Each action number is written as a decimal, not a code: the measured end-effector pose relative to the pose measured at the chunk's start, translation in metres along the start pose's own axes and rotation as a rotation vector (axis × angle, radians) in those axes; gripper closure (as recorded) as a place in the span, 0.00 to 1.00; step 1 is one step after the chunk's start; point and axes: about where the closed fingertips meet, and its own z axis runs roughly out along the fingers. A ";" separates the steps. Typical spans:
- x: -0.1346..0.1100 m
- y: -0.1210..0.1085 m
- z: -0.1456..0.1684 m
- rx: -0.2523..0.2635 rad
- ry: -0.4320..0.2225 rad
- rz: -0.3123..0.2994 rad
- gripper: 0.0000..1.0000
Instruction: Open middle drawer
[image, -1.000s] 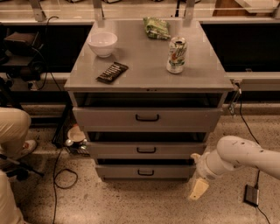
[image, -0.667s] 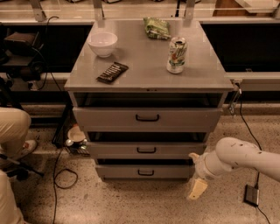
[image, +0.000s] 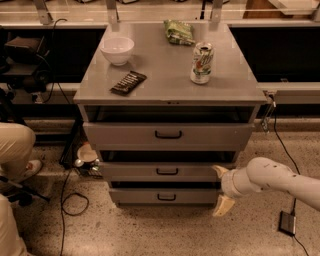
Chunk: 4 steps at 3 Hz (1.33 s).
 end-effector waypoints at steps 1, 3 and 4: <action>-0.001 -0.029 0.014 0.060 -0.042 -0.082 0.00; -0.001 -0.035 0.026 0.085 -0.059 -0.168 0.00; -0.003 -0.048 0.044 0.129 -0.072 -0.289 0.00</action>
Offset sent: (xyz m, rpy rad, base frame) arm 0.0226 0.0031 -0.0037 0.0146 -0.0666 0.0387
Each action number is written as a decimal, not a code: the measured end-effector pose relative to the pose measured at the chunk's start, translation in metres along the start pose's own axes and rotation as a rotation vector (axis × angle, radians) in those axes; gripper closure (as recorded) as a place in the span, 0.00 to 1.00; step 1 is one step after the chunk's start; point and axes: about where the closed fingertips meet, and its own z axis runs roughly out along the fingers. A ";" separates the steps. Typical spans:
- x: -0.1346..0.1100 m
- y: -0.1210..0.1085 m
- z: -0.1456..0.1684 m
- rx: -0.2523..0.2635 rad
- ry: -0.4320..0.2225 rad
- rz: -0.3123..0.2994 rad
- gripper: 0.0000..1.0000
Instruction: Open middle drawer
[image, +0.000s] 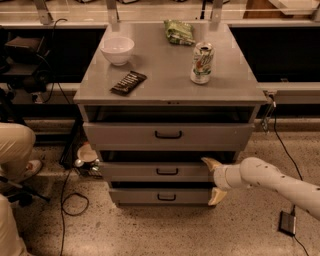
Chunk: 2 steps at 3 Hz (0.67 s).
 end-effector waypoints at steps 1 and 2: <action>0.005 -0.013 0.018 0.042 0.003 -0.052 0.00; 0.009 -0.023 0.038 0.053 0.015 -0.050 0.00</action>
Offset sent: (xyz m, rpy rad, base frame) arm 0.0618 0.0146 -0.0348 -0.0296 -0.0883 -0.0113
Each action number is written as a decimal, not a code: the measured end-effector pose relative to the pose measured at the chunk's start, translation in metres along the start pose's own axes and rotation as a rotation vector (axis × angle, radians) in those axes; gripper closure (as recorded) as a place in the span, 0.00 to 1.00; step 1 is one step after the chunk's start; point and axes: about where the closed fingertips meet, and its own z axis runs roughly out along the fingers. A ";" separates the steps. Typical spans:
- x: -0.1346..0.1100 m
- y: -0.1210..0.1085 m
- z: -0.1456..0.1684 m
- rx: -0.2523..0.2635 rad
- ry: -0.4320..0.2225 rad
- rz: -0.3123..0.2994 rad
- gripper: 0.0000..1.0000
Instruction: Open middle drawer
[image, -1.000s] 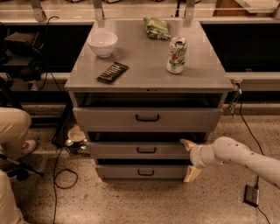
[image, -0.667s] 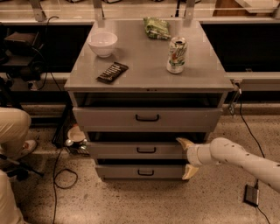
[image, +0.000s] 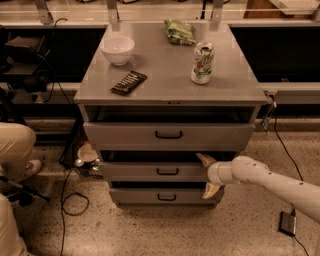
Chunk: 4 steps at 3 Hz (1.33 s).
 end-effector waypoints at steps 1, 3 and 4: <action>0.008 -0.003 0.025 -0.014 0.002 0.028 0.00; 0.010 -0.005 0.038 -0.025 -0.001 0.051 0.36; 0.009 -0.008 0.035 -0.024 -0.001 0.050 0.67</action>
Offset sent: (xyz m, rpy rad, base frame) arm 0.0356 0.0102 -0.0480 0.0238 0.0686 -0.0450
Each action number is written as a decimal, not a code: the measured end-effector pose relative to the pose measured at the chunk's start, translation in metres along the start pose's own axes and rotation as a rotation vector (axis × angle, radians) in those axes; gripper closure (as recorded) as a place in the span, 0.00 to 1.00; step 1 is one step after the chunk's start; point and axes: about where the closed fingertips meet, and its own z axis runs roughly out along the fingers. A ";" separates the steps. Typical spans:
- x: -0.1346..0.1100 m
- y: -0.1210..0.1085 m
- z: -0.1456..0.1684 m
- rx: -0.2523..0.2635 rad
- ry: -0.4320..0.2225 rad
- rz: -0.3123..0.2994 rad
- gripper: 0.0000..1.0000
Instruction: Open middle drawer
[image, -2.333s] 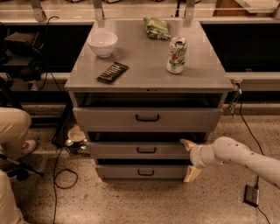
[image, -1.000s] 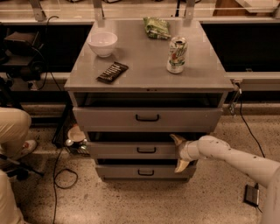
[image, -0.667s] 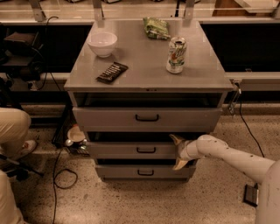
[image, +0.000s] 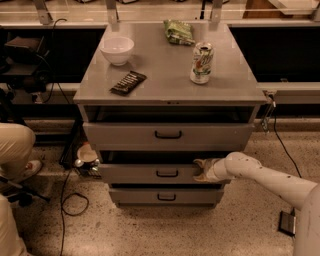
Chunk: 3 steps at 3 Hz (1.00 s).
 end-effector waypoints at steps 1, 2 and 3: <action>-0.002 -0.002 -0.004 0.000 0.000 0.000 0.89; -0.003 -0.004 -0.006 0.000 0.000 0.000 1.00; -0.003 -0.004 -0.007 0.000 0.000 0.000 1.00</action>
Offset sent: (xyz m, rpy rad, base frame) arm -0.1117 -0.0766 0.1091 -0.1088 -0.0092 -0.0839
